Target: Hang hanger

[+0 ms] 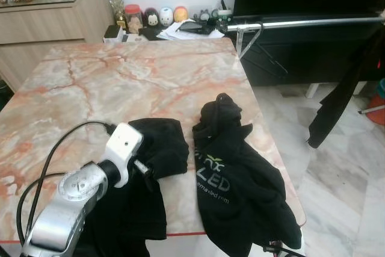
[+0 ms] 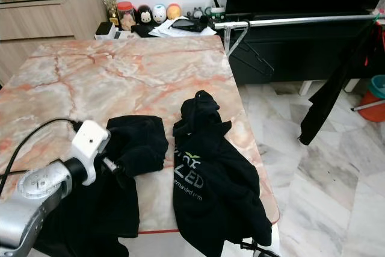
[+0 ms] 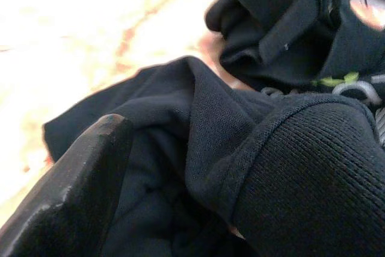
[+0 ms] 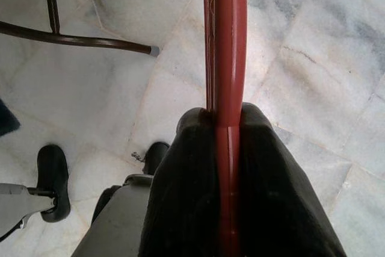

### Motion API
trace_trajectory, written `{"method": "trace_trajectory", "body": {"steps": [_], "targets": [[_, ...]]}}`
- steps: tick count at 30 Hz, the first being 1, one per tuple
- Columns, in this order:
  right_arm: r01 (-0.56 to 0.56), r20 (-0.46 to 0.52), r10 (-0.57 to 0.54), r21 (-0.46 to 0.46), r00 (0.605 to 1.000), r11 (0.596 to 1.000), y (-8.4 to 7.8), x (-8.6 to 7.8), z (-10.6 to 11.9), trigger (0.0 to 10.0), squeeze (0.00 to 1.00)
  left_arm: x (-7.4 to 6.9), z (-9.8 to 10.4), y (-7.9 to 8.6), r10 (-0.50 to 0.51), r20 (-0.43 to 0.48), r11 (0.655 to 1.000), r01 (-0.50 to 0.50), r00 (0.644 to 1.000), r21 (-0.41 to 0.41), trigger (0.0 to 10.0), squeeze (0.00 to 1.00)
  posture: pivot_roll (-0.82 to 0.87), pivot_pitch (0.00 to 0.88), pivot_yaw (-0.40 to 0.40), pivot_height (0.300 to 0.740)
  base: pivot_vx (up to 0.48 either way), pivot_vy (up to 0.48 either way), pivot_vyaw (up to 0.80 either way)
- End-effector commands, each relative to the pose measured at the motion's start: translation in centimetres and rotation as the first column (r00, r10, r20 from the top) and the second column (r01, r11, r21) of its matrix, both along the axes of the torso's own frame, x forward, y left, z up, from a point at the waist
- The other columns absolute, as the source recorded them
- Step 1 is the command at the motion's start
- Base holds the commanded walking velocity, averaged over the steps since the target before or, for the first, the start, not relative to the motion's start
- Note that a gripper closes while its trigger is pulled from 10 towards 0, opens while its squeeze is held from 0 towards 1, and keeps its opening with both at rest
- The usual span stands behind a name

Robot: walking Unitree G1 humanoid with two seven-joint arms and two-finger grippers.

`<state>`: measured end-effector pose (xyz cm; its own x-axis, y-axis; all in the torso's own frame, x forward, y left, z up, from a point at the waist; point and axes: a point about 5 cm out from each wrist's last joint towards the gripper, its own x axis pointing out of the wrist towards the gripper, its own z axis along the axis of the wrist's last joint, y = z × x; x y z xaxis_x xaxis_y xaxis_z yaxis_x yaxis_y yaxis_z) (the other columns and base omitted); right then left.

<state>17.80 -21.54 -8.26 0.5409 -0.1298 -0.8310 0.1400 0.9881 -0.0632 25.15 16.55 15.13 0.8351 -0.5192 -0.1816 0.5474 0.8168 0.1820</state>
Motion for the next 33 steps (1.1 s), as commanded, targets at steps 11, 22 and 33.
{"method": "trace_trajectory", "body": {"steps": [11,22,33], "targets": [[0.016,0.008,-0.016,0.0,1.0,1.0,-0.1,0.0,0.0,10.0,0.0,-2.4,-1.1,1.4,0.203,0.016,0.972,-0.2,0.979,-0.122,10.0,0.0,0.2,0.0,0.015,0.74,0.0,0.0,0.0],[0.012,0.007,-0.012,-0.003,1.0,1.0,-0.1,-0.1,0.0,10.0,0.0,-2.1,-1.4,0.6,0.211,0.006,0.964,-0.207,0.977,-0.165,10.0,0.0,0.19,0.0,0.017,0.74,0.0,0.0,0.0],[0.008,0.004,-0.008,-0.002,1.0,1.0,0.0,-0.2,-0.1,10.0,0.0,-2.0,-1.3,0.4,0.201,0.011,0.966,-0.196,0.98,-0.171,10.0,0.0,0.19,0.0,0.019,0.74,0.0,0.0,0.0]]}}
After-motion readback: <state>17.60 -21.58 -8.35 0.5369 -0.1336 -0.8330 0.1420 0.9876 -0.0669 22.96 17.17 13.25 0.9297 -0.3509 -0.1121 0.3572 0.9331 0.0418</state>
